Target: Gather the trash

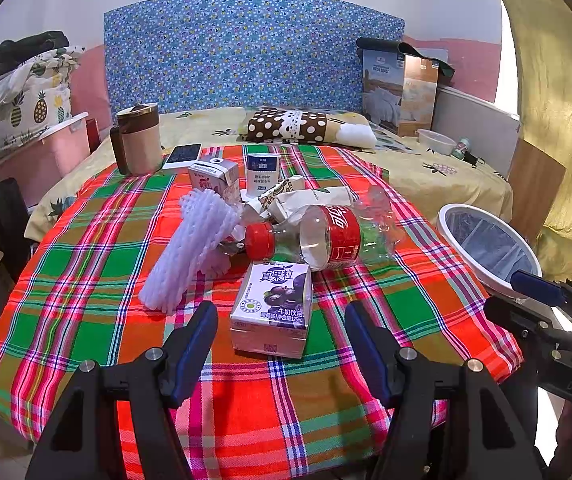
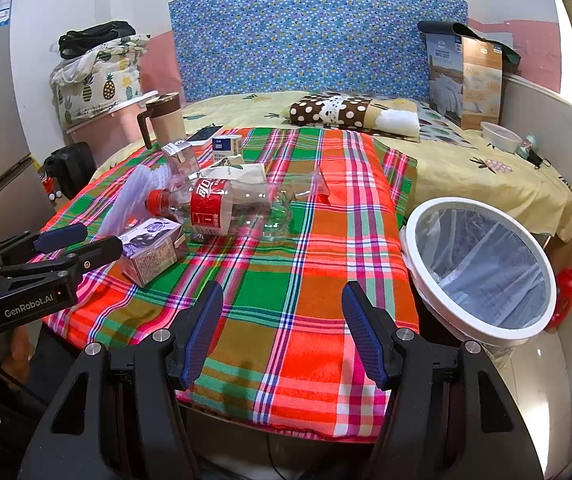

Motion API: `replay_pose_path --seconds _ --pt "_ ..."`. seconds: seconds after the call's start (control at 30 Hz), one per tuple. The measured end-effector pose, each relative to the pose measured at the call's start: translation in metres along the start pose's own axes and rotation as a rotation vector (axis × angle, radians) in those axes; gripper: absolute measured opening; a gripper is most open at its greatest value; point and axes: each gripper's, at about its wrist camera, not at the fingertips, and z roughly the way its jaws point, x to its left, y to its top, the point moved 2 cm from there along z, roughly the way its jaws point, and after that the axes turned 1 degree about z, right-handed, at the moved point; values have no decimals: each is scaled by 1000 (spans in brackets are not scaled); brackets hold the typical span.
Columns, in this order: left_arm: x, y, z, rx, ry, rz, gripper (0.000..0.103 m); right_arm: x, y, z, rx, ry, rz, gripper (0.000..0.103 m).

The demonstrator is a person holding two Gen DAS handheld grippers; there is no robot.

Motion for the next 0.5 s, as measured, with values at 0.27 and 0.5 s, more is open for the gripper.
replay_pose_path --seconds 0.27,0.5 --pt "-1 0 -2 -6 6 13 66 0 0 0 1 2 1 63" --pt "0 -2 0 -4 -8 15 66 1 0 1 0 11 -2 63"
